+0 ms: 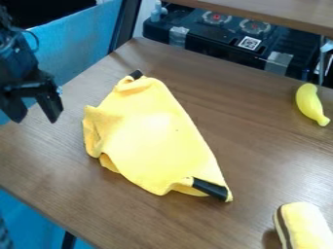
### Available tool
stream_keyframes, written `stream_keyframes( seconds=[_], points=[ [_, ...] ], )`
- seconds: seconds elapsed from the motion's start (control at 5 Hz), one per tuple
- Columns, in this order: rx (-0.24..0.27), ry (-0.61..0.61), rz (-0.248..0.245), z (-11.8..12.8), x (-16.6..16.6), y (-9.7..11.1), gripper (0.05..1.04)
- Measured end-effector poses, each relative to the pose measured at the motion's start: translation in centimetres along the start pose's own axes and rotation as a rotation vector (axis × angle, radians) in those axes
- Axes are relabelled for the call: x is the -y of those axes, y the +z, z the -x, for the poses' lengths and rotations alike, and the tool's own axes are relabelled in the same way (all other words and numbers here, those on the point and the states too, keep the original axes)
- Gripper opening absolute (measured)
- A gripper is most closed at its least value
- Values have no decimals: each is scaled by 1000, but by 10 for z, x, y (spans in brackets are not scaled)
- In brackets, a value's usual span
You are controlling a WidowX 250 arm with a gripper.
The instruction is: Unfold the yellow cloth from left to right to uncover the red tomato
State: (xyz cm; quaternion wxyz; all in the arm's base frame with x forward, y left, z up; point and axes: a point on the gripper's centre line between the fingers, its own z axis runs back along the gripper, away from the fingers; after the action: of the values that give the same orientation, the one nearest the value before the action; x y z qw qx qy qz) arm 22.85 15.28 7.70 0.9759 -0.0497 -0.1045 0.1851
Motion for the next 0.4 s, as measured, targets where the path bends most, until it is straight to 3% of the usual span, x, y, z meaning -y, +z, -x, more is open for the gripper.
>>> stream_keyframes(
  seconds=[0.4],
  points=[
    [-43,-7,-15,-3,15,-19,999]
  ],
)
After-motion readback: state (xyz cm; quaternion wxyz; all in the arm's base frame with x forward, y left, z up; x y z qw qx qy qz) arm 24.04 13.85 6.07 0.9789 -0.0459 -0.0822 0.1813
